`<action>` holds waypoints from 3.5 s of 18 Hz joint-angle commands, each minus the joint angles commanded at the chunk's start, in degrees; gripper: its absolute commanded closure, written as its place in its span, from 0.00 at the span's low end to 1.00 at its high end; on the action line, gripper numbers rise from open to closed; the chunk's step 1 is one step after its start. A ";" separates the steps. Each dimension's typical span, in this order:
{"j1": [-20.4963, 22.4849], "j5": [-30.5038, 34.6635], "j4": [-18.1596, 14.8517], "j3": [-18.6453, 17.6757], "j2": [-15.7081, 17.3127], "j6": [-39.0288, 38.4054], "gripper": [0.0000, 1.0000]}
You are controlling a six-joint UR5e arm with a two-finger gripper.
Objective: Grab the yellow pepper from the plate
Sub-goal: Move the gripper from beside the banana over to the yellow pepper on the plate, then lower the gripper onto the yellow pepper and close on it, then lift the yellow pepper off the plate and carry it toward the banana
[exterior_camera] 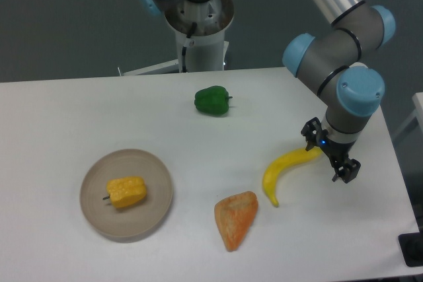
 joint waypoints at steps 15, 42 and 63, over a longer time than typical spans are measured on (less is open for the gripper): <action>-14.91 -5.00 -0.26 1.14 3.25 -21.14 0.00; -35.16 -5.89 4.75 -3.70 -2.29 -30.15 0.68; -2.03 -4.57 -3.78 -1.40 8.44 -7.39 0.68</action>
